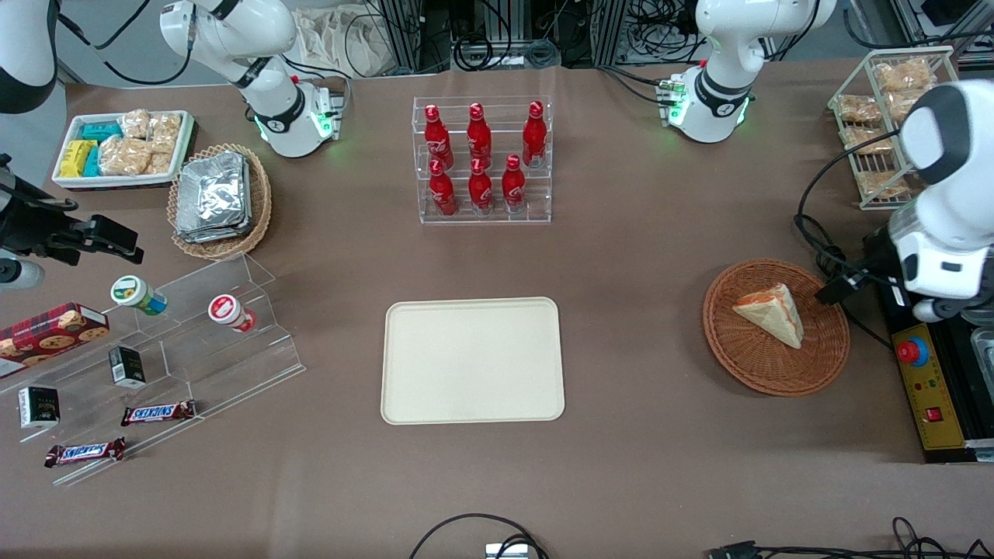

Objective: Place sandwich from basket to tray
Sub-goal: 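Move the left gripper over the sandwich in the wicker basket and lower it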

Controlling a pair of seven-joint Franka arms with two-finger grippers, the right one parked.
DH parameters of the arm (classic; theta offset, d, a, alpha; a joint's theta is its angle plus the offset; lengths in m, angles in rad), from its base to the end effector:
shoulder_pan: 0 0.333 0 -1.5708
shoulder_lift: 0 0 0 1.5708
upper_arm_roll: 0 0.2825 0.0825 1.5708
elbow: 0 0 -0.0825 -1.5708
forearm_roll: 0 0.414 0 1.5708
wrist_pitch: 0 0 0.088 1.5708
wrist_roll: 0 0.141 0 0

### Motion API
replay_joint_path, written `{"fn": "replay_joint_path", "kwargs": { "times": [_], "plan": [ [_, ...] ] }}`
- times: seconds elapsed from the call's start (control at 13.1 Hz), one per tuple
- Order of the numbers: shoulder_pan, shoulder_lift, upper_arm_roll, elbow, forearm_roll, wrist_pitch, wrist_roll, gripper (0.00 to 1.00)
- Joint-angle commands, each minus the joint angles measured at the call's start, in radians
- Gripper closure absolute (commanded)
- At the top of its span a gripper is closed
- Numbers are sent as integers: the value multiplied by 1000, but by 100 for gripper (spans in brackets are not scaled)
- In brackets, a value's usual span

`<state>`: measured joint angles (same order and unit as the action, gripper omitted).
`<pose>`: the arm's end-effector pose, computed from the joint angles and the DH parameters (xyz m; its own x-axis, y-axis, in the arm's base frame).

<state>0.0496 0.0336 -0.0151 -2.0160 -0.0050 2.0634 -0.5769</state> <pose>0.5870 0.0199 0.3553 0.8174 0.5760 0.0089 0.5759 -0.8175 0.0117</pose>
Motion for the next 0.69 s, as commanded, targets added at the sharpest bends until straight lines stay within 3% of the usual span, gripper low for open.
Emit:
{"fn": "replay_joint_path", "kwargs": {
  "times": [0.0, 0.61],
  "plan": [
    [3, -44, -3, -183, 16, 177, -75, 0],
    [30, 54, -3, -352, 14, 478, -150, 0]
  ]
}}
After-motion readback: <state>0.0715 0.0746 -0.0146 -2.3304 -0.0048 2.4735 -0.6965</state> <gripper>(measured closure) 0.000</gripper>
